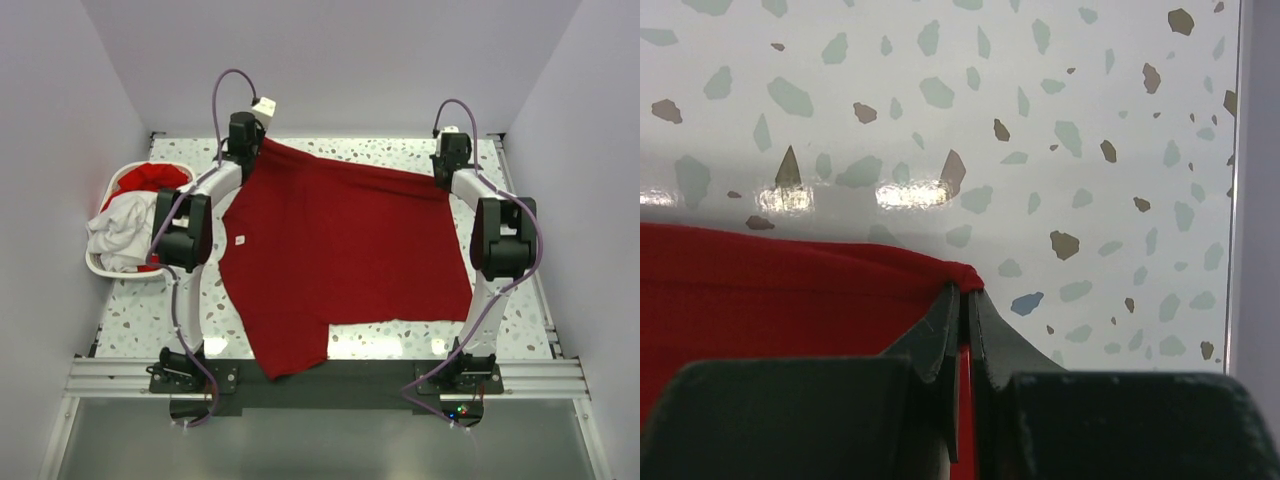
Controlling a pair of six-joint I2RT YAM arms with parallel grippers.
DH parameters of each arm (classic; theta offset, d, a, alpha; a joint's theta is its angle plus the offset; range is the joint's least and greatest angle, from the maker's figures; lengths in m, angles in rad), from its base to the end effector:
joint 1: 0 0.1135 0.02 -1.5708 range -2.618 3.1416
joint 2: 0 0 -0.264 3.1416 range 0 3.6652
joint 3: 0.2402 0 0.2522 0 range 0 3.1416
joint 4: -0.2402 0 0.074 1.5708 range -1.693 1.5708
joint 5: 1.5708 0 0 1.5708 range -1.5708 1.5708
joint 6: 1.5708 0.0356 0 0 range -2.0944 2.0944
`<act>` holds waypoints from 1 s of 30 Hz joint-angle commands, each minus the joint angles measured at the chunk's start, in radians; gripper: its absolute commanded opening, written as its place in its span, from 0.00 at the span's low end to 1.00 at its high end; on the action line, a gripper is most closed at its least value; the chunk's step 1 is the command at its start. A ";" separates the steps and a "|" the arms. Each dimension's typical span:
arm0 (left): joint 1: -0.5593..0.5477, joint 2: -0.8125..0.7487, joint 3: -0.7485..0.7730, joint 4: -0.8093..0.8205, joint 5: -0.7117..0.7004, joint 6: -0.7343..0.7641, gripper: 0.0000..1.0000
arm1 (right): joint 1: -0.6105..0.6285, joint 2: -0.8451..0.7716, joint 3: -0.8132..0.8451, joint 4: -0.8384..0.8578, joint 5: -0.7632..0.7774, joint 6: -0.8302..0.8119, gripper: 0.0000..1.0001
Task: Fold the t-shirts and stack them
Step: Flatten the tshirt out, then fold the tshirt
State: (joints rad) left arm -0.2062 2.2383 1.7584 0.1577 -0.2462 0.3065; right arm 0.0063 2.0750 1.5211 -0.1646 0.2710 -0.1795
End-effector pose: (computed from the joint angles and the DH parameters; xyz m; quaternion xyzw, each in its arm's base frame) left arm 0.5219 -0.1003 0.2266 0.1347 0.7971 0.1286 0.5744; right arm 0.4690 -0.0066 0.1955 -0.0281 0.9035 -0.1580 0.3974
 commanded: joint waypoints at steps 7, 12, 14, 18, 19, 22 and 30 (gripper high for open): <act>0.004 -0.207 -0.169 -0.020 -0.056 -0.021 0.00 | -0.002 -0.121 -0.064 0.022 0.034 -0.018 0.00; 0.004 -0.308 -0.260 -0.070 -0.051 -0.056 0.00 | -0.002 -0.179 -0.111 0.027 0.045 -0.017 0.00; 0.004 -0.328 -0.287 -0.093 -0.045 -0.066 0.00 | -0.003 -0.193 -0.121 0.028 0.048 -0.014 0.00; -0.005 -0.387 -0.335 -0.156 -0.030 -0.086 0.00 | -0.002 -0.227 -0.154 0.019 0.063 -0.005 0.00; -0.009 -0.394 -0.355 -0.170 -0.031 -0.089 0.00 | -0.002 -0.242 -0.160 0.014 0.069 -0.005 0.00; -0.016 -0.436 -0.382 -0.240 -0.045 -0.112 0.00 | -0.002 -0.262 -0.196 0.016 0.088 -0.002 0.00; -0.032 -0.531 -0.514 -0.303 -0.057 -0.196 0.00 | -0.002 -0.288 -0.262 0.025 0.116 -0.005 0.00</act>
State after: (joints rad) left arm -0.2321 1.7840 1.2774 -0.1173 -0.2684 0.1589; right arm 0.0078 1.8359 1.2797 -0.1658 0.3252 -0.1829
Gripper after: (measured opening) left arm 0.058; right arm 0.033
